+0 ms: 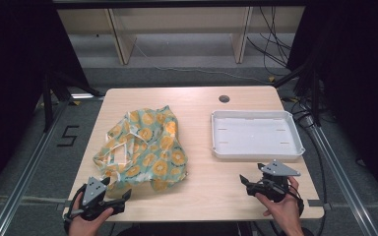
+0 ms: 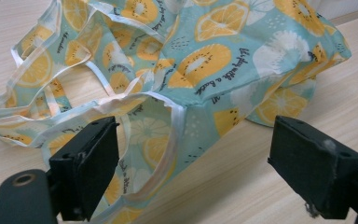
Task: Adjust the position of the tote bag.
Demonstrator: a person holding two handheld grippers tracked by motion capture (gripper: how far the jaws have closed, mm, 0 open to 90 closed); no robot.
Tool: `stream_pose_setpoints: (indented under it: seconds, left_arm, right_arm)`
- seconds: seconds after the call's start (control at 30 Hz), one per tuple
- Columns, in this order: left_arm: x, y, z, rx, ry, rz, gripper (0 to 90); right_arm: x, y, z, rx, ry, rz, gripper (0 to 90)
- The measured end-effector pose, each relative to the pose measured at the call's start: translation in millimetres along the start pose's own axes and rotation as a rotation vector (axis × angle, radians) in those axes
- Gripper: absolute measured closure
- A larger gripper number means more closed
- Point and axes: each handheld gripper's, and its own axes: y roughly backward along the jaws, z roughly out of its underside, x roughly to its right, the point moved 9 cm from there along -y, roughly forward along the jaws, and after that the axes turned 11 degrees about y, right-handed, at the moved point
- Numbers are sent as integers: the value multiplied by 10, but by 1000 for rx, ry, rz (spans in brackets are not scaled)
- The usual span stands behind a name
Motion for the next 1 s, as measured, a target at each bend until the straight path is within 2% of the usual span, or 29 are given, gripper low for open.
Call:
stream_pose_setpoints:
  seconds: [0.07,0.13,0.17,0.33,0.4,0.43,0.6,0.63,0.67,0.7,0.73,0.87,0.9,0.97,1.0]
  left_arm:
    - [-4,-9,4,-4,6,-2,153]
    - [-9,-14,5,-5,2,0,160]
    - [-9,-13,4,-6,-3,0,162]
    - [-1,-26,17,-16,-1,1,186]
    - [-18,-34,11,-19,-25,1,193]
    - [-19,-46,10,-21,-21,4,205]
    - [-24,-73,15,-37,-36,5,248]
    - [-22,-87,16,-34,-29,4,248]
    - [-26,-88,20,-46,-46,5,250]
    - [-22,-101,28,-49,-43,7,266]
    - [-25,-103,27,-53,-59,4,293]
    - [-4,-140,71,-86,-78,7,321]
    - [5,-154,94,-109,-102,12,364]
    - [19,-168,111,-118,-114,16,392]
    - [31,-168,134,-131,-129,20,547]
  right_arm:
    - [15,-14,10,0,25,2,234]
    - [14,-14,16,-4,26,1,234]
    - [24,-28,11,-1,46,-4,235]
    - [2,-47,32,-17,49,-27,237]
    - [5,-46,29,-16,46,-18,237]
    - [21,-43,30,-14,56,-1,238]
    - [-7,-54,35,-20,52,-22,241]
    - [-7,-54,35,-20,52,-22,241]
    - [-20,-61,35,-21,51,-37,241]
    - [-25,-61,29,-19,48,-37,241]
    - [-26,-60,34,-27,58,-37,241]
    - [-33,-58,33,-28,61,-36,243]
    - [-40,-66,30,-24,57,-36,244]
    - [-40,-64,30,-24,59,-35,245]
    - [-52,-63,23,-21,57,-42,247]
